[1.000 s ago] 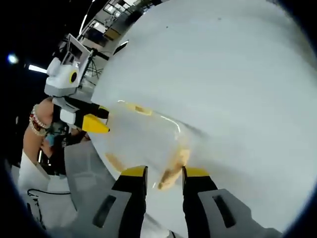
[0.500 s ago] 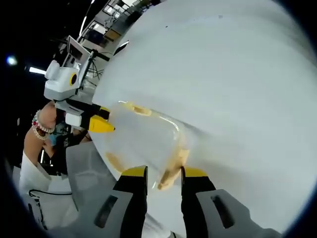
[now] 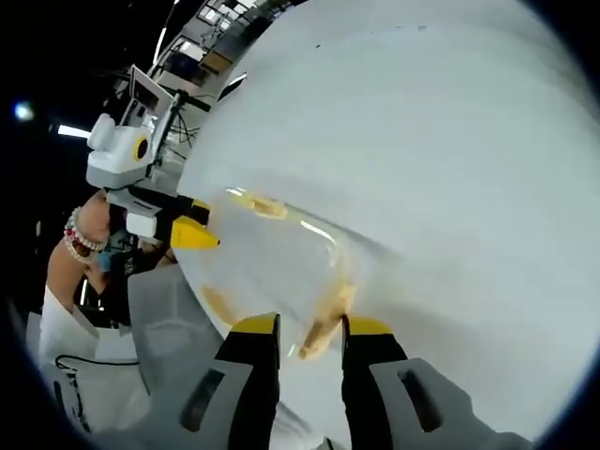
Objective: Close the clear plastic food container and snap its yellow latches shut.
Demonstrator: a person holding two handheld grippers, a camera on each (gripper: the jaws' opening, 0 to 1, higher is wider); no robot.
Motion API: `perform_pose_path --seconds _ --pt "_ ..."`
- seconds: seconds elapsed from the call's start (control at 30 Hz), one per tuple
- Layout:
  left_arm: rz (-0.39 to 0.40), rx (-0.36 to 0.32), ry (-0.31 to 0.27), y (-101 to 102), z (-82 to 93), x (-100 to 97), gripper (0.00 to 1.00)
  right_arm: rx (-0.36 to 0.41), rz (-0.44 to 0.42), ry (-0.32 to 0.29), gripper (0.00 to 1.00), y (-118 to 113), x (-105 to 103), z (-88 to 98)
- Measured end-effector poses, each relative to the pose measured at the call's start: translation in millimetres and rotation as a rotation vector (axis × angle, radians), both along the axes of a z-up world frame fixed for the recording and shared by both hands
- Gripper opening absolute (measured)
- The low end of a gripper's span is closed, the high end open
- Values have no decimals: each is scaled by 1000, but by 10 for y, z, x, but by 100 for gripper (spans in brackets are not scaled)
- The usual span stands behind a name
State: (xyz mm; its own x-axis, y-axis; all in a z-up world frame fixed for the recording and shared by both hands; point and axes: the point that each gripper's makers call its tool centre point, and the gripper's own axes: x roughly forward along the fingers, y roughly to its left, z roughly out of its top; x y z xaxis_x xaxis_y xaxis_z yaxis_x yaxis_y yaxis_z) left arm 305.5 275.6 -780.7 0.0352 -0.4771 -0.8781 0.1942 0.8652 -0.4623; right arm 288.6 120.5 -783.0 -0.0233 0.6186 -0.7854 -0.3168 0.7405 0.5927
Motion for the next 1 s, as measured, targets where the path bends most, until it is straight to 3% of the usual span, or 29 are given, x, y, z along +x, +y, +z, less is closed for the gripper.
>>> perform_pose_path --seconds 0.03,0.07,0.37,0.43,0.47,0.53,0.6,0.67,0.7,0.77,0.8,0.83,0.9,1.0 --pt "0 -1 -1 7 7 -3 24 14 -5 54 19 33 -92 1" --pt "0 0 -4 -7 -4 2 24 2 -47 37 19 23 -26 -54" --pt "-34 15 -55 -24 1 -20 27 14 -18 -8 22 116 -58 -87" --pt "-136 49 -178 -31 19 63 29 9 -31 -47 23 123 -34 -74" --pt "-217 83 -272 -42 46 125 31 -3 -26 -73 23 139 -20 -75" --pt "-293 143 -356 -25 73 157 40 -26 -4 -121 23 129 15 -55" --pt "-359 182 -417 -15 119 150 55 -78 59 -120 22 87 -30 -34" --pt "-438 208 -551 -27 253 270 59 -118 97 -143 26 46 6 19" --pt "-489 244 -639 -9 353 344 58 -119 96 -175 28 43 72 89" --pt "-569 261 -763 -73 496 400 50 -122 104 -217 24 49 142 172" --pt "-624 245 -823 -154 580 387 42 -116 106 -282 20 110 264 273" --pt "-671 197 -871 -259 650 336 27 -102 127 -314 18 159 296 329" --pt "-711 91 -873 -456 677 192 7 -57 183 -342 18 309 292 407" --pt "-718 3 -859 -644 634 58 3 33 267 -340 14 637 229 451"
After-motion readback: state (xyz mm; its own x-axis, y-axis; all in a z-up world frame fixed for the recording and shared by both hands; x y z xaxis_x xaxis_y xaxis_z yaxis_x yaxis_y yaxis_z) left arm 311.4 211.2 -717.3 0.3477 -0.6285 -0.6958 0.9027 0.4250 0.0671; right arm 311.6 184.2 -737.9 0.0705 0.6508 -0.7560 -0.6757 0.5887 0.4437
